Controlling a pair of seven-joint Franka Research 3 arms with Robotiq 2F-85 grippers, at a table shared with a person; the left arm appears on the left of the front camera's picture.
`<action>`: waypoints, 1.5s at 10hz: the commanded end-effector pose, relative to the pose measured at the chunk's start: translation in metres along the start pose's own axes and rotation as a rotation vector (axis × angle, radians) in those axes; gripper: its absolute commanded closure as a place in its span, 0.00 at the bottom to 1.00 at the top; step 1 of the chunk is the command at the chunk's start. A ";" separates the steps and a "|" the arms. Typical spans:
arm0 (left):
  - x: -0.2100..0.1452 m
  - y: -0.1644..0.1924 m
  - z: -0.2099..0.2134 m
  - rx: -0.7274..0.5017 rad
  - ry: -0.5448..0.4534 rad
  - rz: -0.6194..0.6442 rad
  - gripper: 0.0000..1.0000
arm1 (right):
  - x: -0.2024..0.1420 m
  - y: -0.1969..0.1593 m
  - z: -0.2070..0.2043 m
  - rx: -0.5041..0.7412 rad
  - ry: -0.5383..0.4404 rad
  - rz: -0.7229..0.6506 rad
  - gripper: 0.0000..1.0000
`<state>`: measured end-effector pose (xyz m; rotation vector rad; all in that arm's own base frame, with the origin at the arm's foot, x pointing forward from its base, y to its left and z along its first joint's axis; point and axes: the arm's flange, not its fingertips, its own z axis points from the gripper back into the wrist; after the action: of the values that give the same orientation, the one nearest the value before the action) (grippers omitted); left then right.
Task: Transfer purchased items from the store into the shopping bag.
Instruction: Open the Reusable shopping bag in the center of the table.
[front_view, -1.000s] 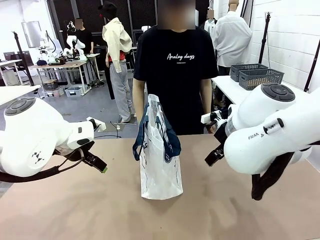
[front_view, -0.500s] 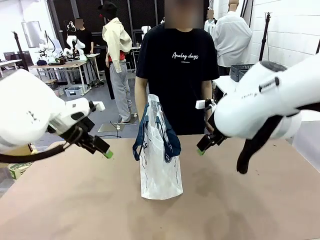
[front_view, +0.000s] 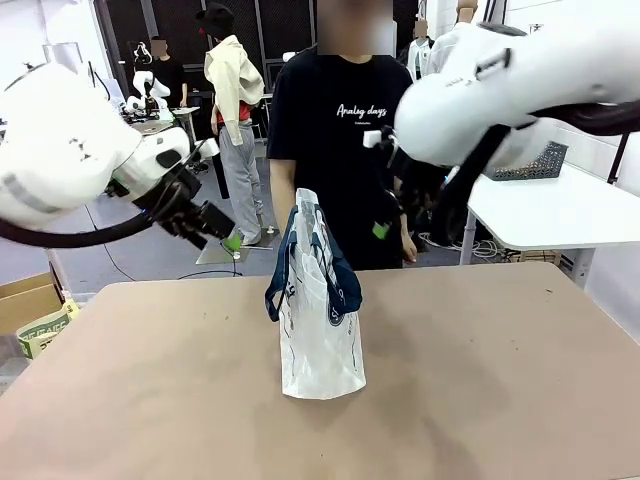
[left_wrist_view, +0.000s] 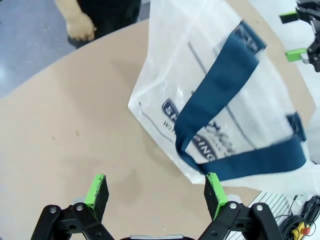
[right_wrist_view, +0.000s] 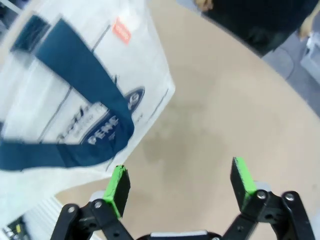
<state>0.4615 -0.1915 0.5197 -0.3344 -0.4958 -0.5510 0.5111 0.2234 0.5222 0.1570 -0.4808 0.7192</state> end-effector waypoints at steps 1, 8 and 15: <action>0.028 0.003 -0.002 -0.014 0.012 0.002 0.00 | 0.041 -0.008 -0.012 -0.010 0.015 -0.008 0.00; 0.046 -0.036 -0.005 -0.115 0.169 0.152 0.00 | 0.073 0.007 -0.009 -0.022 0.095 -0.129 0.00; 0.070 -0.054 0.007 -0.110 0.208 0.300 0.00 | 0.116 0.007 -0.010 -0.071 0.195 -0.188 0.00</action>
<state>0.4861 -0.2667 0.5788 -0.4508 -0.2084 -0.3044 0.5877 0.3013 0.5689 0.0643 -0.3005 0.5275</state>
